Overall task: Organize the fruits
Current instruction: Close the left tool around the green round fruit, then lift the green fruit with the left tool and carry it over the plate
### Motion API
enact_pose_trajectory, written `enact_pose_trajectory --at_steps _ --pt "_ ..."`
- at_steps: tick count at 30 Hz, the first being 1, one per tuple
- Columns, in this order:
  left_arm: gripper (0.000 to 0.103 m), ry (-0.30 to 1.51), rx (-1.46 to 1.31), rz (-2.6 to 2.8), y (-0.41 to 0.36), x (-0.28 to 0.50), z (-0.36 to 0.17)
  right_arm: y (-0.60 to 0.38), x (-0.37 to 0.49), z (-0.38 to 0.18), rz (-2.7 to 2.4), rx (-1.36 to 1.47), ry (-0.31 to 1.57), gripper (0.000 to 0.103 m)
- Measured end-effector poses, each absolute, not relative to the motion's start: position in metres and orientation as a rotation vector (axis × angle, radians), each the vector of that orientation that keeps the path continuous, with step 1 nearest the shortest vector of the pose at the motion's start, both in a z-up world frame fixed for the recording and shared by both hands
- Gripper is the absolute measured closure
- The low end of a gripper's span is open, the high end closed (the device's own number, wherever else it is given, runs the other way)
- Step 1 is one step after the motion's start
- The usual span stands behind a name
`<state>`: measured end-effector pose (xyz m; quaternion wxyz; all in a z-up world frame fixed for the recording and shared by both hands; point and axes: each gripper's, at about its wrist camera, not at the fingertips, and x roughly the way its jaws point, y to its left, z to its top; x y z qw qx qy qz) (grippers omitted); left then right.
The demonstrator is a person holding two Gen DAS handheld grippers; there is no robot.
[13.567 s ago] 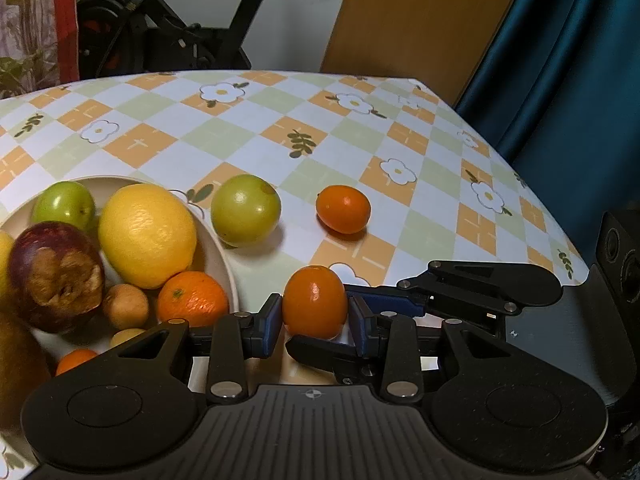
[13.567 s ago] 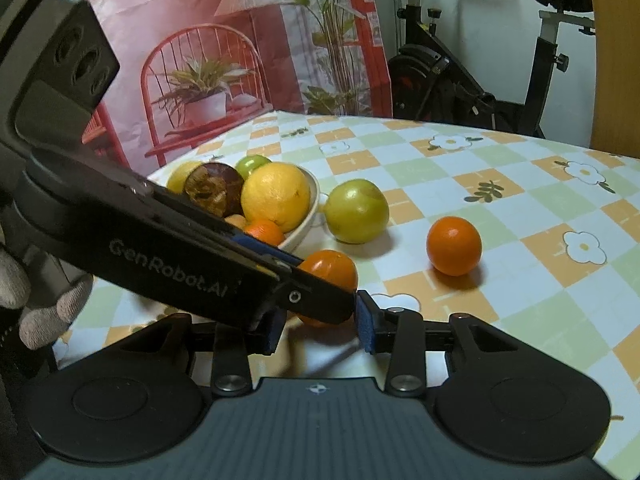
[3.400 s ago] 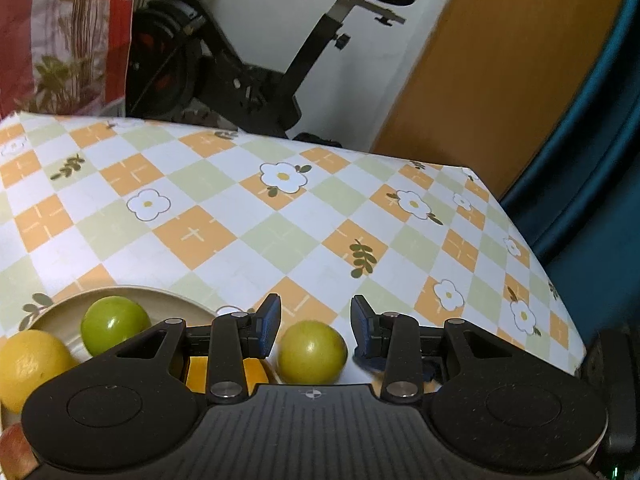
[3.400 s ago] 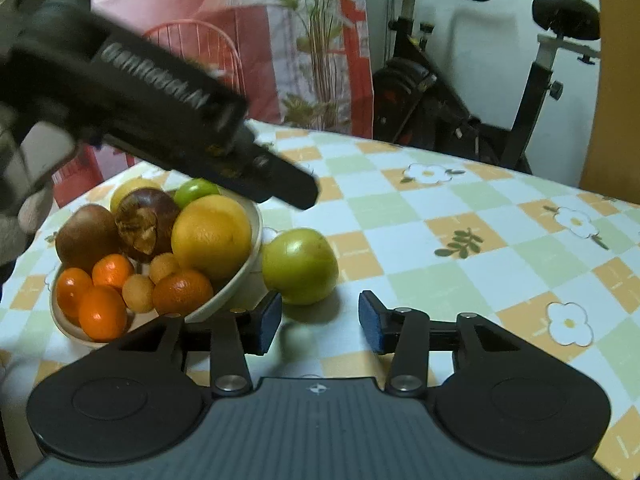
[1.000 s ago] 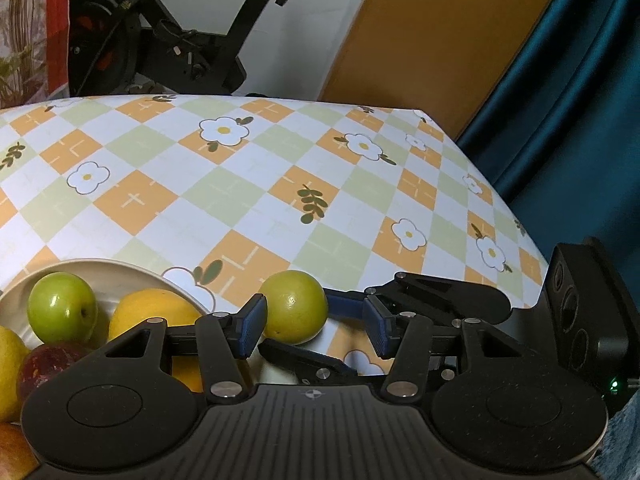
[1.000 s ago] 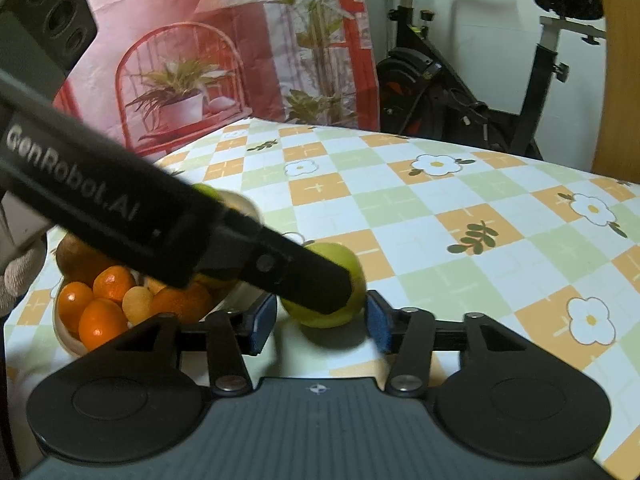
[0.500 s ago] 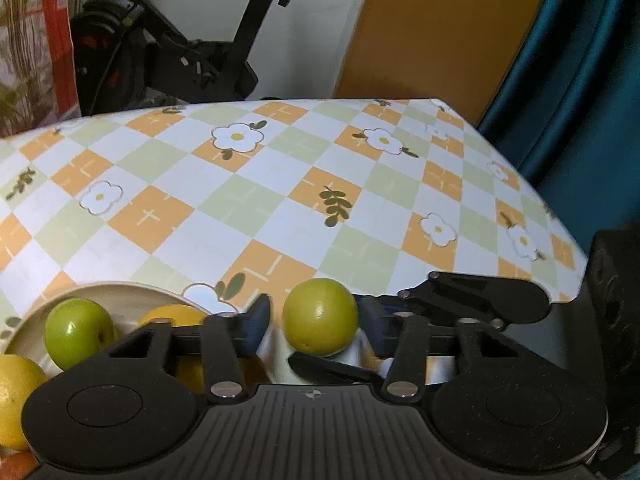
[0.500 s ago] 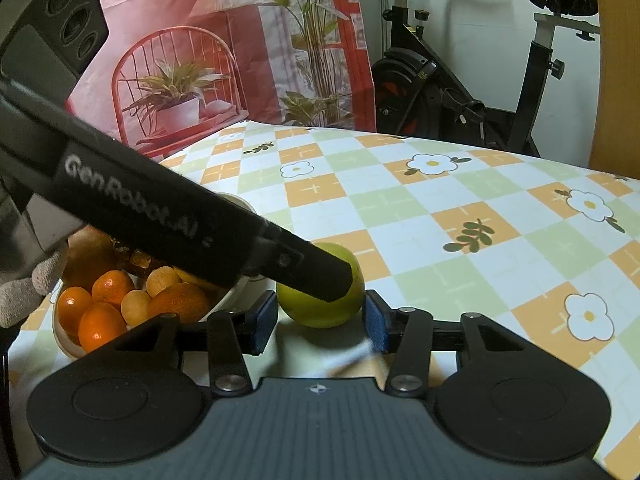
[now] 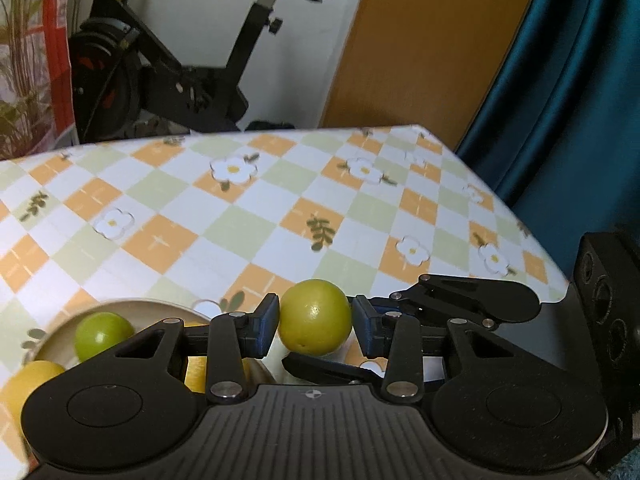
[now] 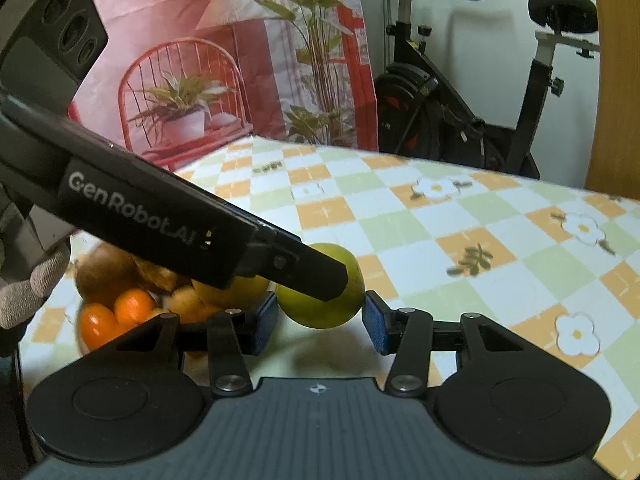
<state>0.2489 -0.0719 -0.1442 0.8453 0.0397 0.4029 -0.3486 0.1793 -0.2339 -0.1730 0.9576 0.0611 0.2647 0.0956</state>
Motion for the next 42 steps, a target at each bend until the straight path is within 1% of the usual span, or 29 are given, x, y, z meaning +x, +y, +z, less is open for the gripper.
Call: enact_pose_trajectory --at_steps 6,12,17,23,35,38,41,42 --pt "0.061 0.840 0.043 -0.737 -0.037 0.239 -0.122 -0.212 0.175 -0.148 0.235 0.099 0.498 0.054" --pt "0.061 0.838 0.034 -0.702 -0.009 0.222 -0.119 -0.180 0.173 -0.139 0.292 0.071 0.498 0.054" --pt "0.060 0.845 0.041 -0.689 0.004 0.210 -0.128 -0.158 0.169 -0.138 0.329 0.049 0.508 0.054" --pt "0.060 0.884 0.002 -0.662 0.016 0.209 -0.146 -0.142 0.173 -0.151 0.361 -0.014 0.577 0.054" --pt "0.053 0.902 -0.010 -0.617 0.033 0.203 -0.157 -0.119 0.185 -0.166 0.393 -0.104 0.641 0.054" --pt "0.048 0.889 -0.004 -0.604 0.034 0.201 -0.156 -0.119 0.186 -0.168 0.386 -0.104 0.637 0.053" --pt "0.046 0.878 -0.004 -0.602 0.035 0.199 -0.153 -0.119 0.186 -0.167 0.375 -0.112 0.639 0.053" --pt "0.044 0.872 -0.005 -0.599 0.036 0.198 -0.151 -0.120 0.185 -0.167 0.372 -0.115 0.638 0.053"
